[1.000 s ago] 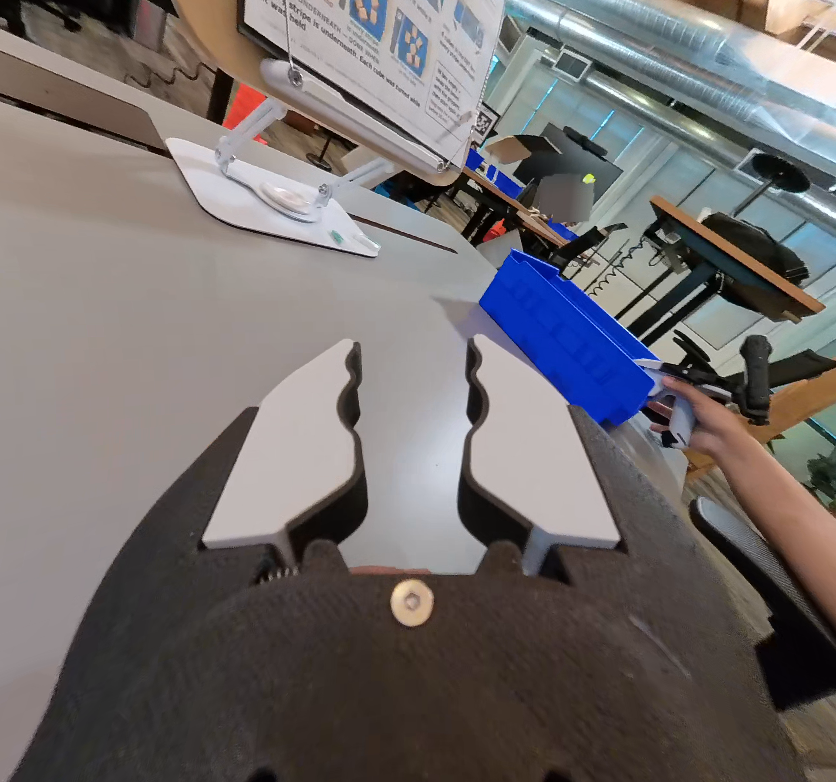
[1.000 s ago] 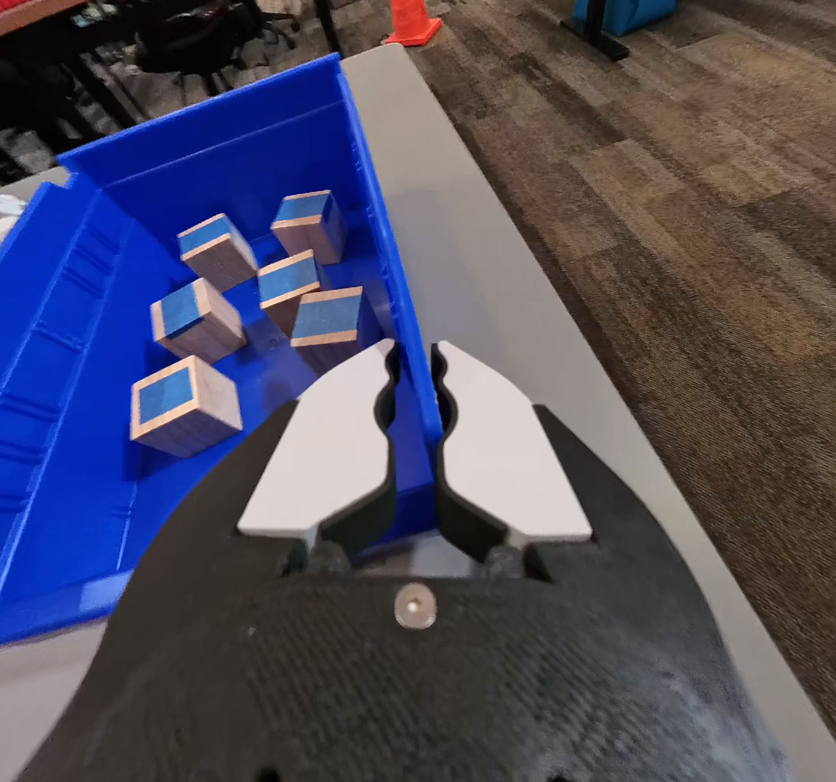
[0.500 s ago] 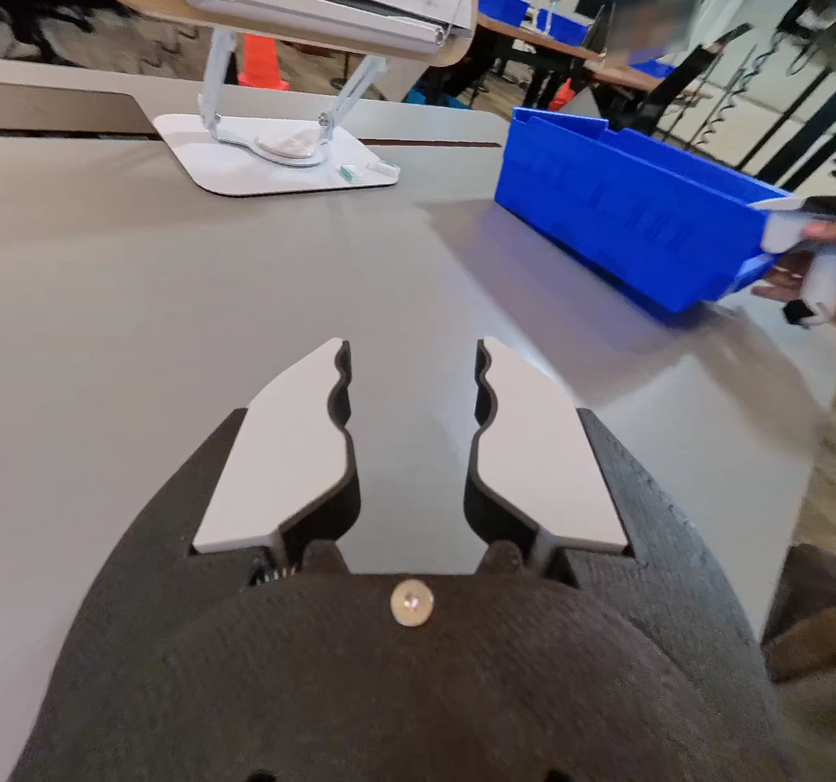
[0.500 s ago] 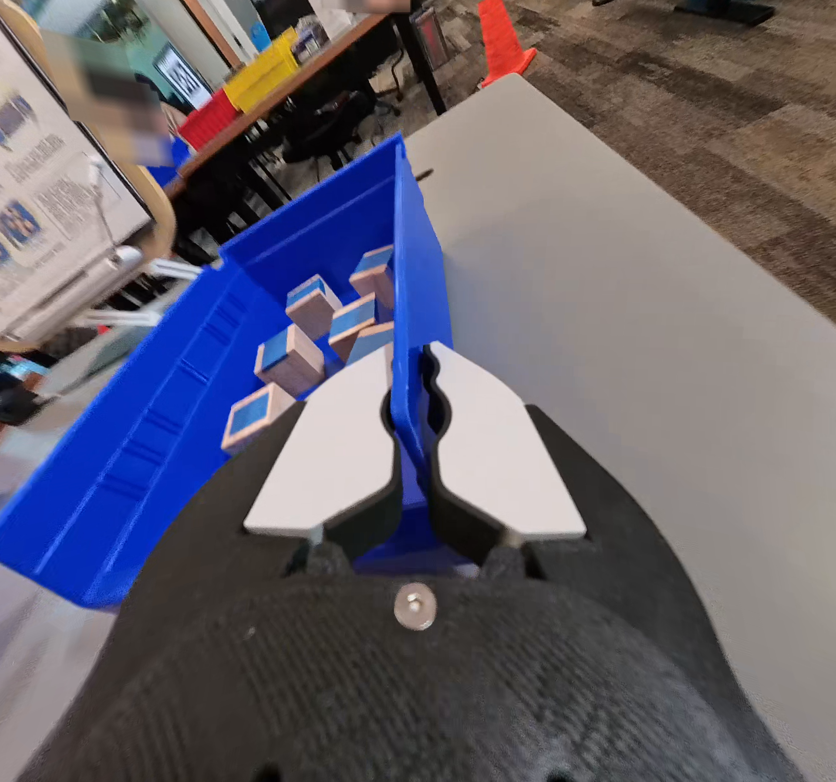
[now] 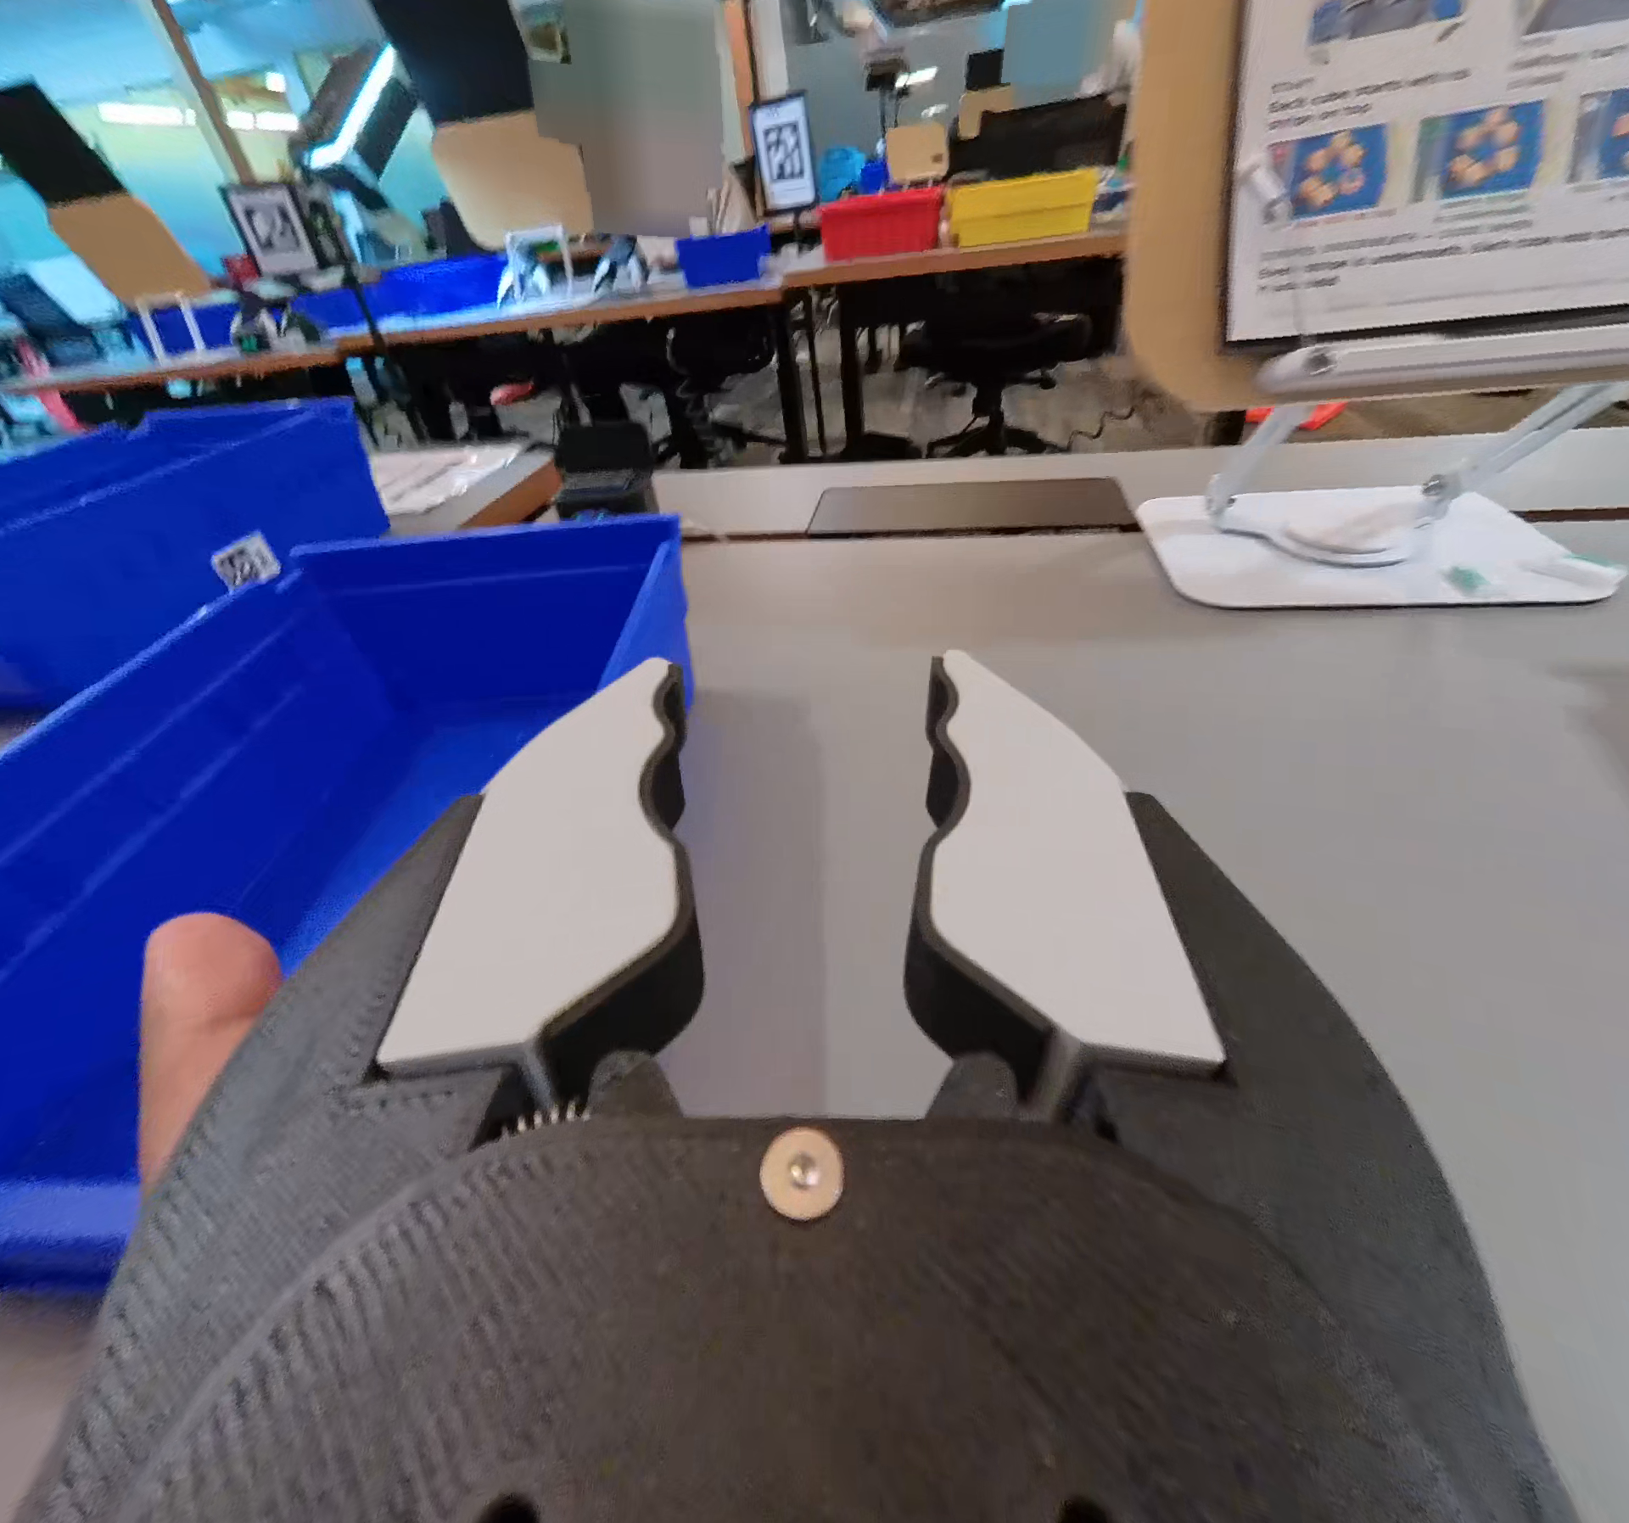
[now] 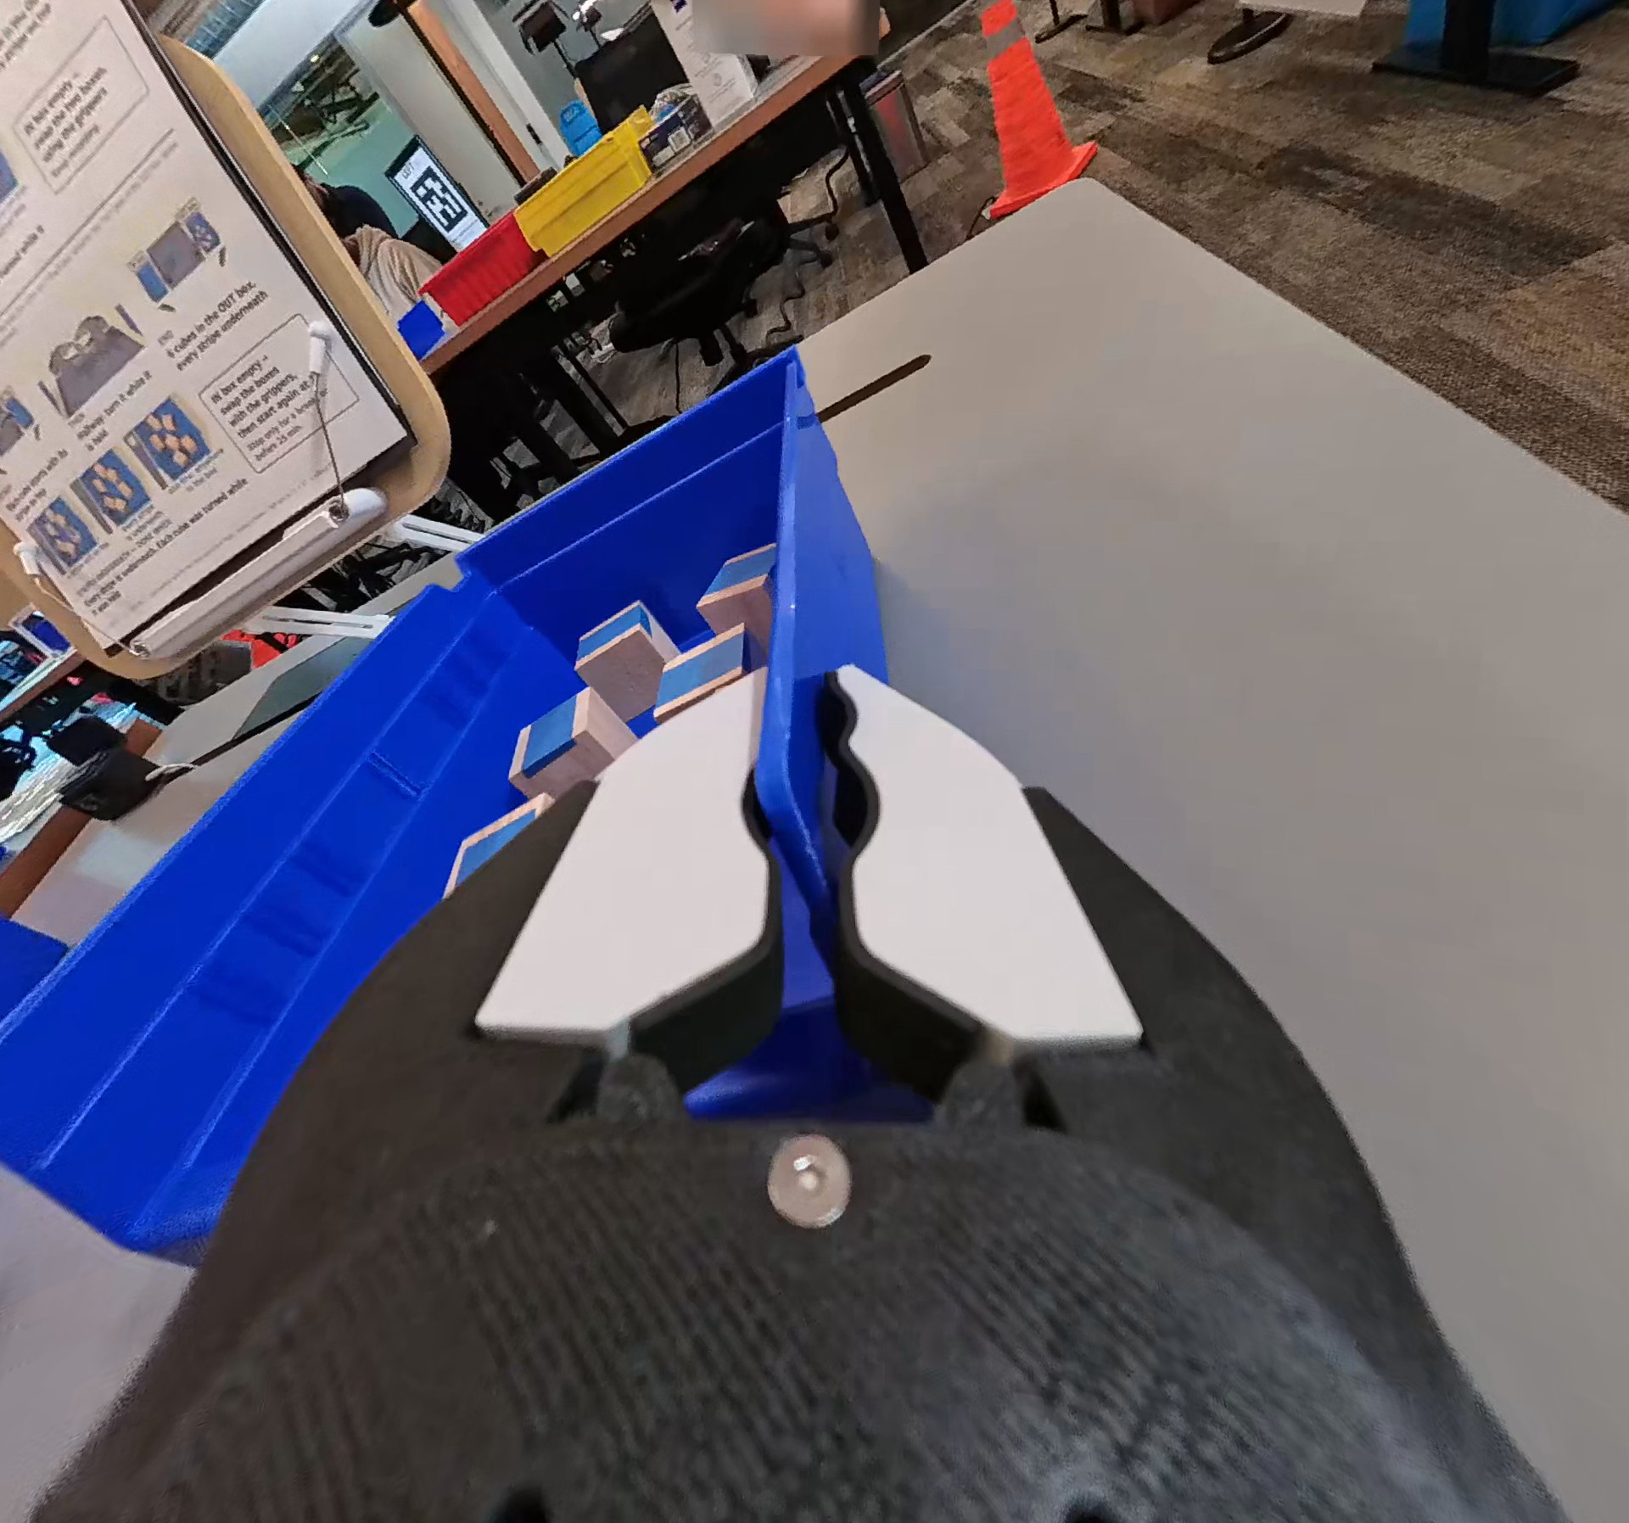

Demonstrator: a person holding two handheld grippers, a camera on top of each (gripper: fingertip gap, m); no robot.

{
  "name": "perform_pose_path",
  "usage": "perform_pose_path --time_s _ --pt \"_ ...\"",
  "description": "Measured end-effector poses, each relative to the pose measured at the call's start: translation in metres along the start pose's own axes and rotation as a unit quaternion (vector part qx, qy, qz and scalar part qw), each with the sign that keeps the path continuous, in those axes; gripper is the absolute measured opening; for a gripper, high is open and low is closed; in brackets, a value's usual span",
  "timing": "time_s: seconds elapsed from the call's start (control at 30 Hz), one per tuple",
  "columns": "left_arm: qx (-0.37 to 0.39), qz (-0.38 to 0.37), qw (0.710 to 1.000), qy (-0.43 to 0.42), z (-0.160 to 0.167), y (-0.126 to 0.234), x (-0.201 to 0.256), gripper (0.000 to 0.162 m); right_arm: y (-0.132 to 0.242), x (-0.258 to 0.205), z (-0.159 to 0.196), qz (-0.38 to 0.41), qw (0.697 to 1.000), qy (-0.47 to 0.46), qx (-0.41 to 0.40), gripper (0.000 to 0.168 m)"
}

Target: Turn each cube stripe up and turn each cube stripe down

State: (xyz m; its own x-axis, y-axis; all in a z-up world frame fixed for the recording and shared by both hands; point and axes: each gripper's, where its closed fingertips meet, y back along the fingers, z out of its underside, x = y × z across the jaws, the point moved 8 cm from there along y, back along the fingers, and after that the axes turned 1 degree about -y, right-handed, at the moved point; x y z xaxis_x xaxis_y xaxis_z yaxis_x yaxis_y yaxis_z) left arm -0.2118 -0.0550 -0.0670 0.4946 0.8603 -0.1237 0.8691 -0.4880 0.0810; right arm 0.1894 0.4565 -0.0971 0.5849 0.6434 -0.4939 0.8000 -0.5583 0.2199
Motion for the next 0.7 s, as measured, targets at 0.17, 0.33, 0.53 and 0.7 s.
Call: perform_pose_path --time_s 0.17,0.33,0.53,0.7 --pt "-0.111 0.028 0.991 0.071 0.029 -0.018 -0.025 0.059 0.000 0.001 0.000 0.001 1.000 0.012 -0.002 0.005" --pt "-0.165 0.079 0.977 0.106 0.050 -0.033 -0.026 0.034 -0.001 0.004 0.002 -0.003 1.000 0.011 -0.006 0.006" --pt "-0.178 0.065 0.980 0.062 0.051 -0.036 -0.032 0.000 -0.004 0.001 0.006 -0.009 1.000 0.012 -0.015 0.006" --pt "-0.219 0.046 0.973 -0.060 0.055 -0.031 -0.033 0.000 -0.006 -0.002 0.008 -0.014 1.000 0.013 -0.019 0.006"
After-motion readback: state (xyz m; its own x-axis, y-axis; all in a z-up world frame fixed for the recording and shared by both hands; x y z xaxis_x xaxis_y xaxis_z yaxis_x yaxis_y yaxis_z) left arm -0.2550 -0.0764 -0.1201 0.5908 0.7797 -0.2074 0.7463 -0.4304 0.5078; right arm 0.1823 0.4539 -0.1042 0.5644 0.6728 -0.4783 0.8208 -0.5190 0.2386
